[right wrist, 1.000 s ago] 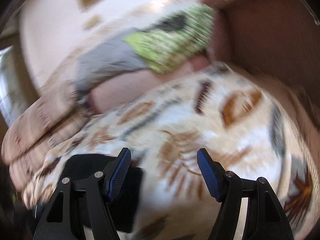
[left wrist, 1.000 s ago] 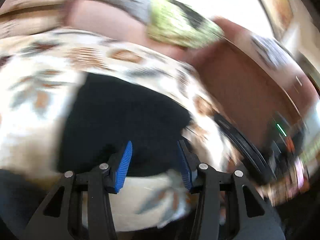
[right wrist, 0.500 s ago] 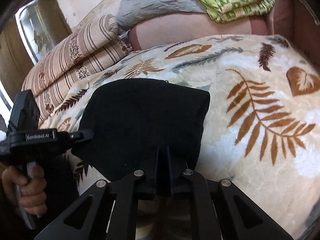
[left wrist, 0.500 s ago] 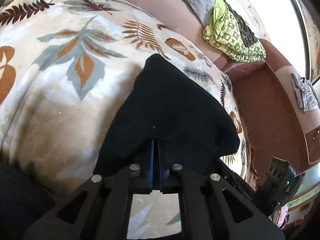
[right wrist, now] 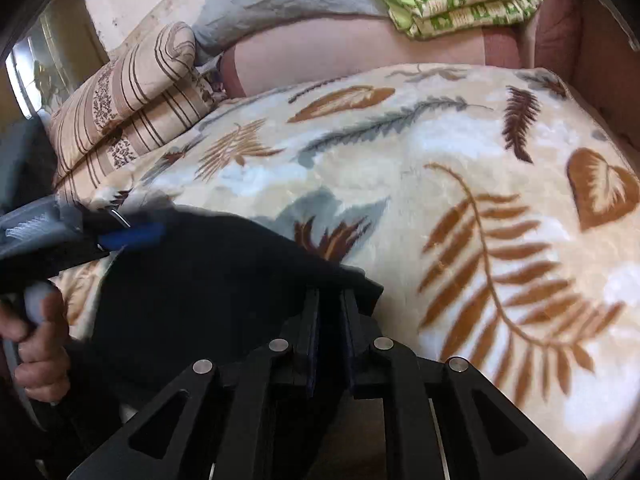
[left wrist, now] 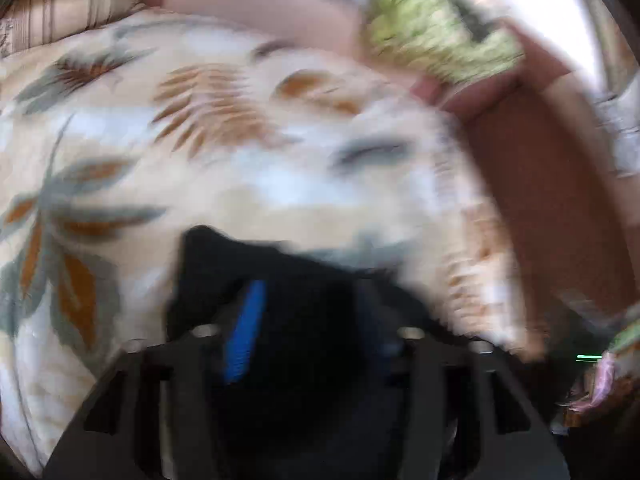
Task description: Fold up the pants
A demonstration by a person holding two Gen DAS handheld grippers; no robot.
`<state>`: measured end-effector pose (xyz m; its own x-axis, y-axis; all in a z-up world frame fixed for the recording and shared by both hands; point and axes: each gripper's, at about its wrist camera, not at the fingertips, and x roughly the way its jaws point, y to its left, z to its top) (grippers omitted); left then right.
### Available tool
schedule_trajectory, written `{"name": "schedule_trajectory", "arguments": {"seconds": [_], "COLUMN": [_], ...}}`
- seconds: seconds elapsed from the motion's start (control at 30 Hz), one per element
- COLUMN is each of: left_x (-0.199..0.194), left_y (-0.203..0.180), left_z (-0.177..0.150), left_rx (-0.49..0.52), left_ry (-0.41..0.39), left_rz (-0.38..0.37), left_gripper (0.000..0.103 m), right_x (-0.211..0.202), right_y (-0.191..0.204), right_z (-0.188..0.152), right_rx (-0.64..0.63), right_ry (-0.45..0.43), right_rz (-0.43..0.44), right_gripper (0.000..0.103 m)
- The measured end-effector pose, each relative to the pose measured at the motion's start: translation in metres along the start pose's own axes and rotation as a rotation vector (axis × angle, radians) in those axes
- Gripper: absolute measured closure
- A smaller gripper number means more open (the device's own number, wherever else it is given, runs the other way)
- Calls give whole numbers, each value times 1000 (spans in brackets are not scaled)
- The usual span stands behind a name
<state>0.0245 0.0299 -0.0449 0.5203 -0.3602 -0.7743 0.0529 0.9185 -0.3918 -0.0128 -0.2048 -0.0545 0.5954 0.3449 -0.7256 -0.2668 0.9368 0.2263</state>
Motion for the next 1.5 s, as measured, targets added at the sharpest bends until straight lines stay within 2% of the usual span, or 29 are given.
{"name": "schedule_trajectory", "arguments": {"seconds": [0.07, 0.33, 0.43, 0.47, 0.53, 0.6, 0.67, 0.7, 0.73, 0.77, 0.8, 0.9, 0.97, 1.03, 1.1, 1.13, 1.17, 1.23, 1.27, 1.3, 1.33, 1.37, 1.4, 1.5], "left_x": [-2, -7, -21, -30, -56, -78, -83, -72, -51, -38, -36, -37, -51, -74, -88, -86, -80, -56, -45, -38, -39, -39, -37, -36], "left_y": [10, 6, -1, -5, -16, -25, -32, -32, -27, -22, -21, -27, -24, -15, 3, 18, 25, 41, 46, 48, 45, 41, 39, 42], "left_z": [1, -6, -8, -10, -20, -35, -52, -58, -62, -63, -61, -57, -59, -58, -51, -45, -43, -41, -43, -44, -43, -43, -43, -43], "left_rx": [-50, -17, -6, 5, 41, 65, 86, 83, 55, 35, 43, 61, 40, 4, -79, -147, -181, -270, -301, -311, -296, -284, -279, -299], "left_ry": [-15, -63, -98, -122, -201, -243, -224, -171, -84, -45, -71, -73, -115, -199, -267, -255, -222, -102, -52, -26, -37, -36, -28, -22], "left_rz": [-32, 1, -12, 1, 16, -65, -104, -90, -62, -54, -44, -25, -64, -74, -35, -11, -6, -11, -30, -57, -50, -50, -63, -93], "left_gripper": [73, 73, 73, 73, 66, 59, 54, 52, 52, 54, 53, 50, 50, 49, 35, 34, 34, 35, 35, 35, 34, 34, 33, 32], "right_x": [6, 4, -11, -24, -50, -75, -82, -74, -59, -44, -44, -45, -51, -65, -79, -81, -79, -62, -48, -37, -25, -16, -13, -10], "right_y": [0, -7, -11, -11, -6, 7, 22, 27, 28, 27, 27, 31, 18, 0, -18, -28, -37, -48, -51, -52, -52, -51, -49, -48], "right_z": [4, 1, 2, 3, 0, -7, -24, -34, -43, -54, -59, -52, -54, -55, -52, -50, -47, -41, -40, -41, -42, -42, -40, -39], "right_rx": [-1, 15, 42, 45, 13, -20, -40, -38, -29, -21, -26, -53, 34, 143, 235, 290, 342, 426, 460, 483, 498, 485, 459, 469], "right_ry": [-3, -40, -74, -105, -182, -228, -189, -133, -54, -10, -61, -61, -74, -122, -191, -213, -217, -177, -133, -93, -54, -24, -23, -12], "right_rz": [1, 49, 70, 60, 77, 90, 67, 47, 21, -6, -18, -46, 13, 71, 88, 103, 122, 235, 317, 357, 368, 339, 320, 410], "right_gripper": [93, 93, 92, 89, 89, 89, 89, 89, 88, 88, 88, 77, 73, 72, 52, 39, 38, 38, 40, 41, 46, 54, 54, 54]}}
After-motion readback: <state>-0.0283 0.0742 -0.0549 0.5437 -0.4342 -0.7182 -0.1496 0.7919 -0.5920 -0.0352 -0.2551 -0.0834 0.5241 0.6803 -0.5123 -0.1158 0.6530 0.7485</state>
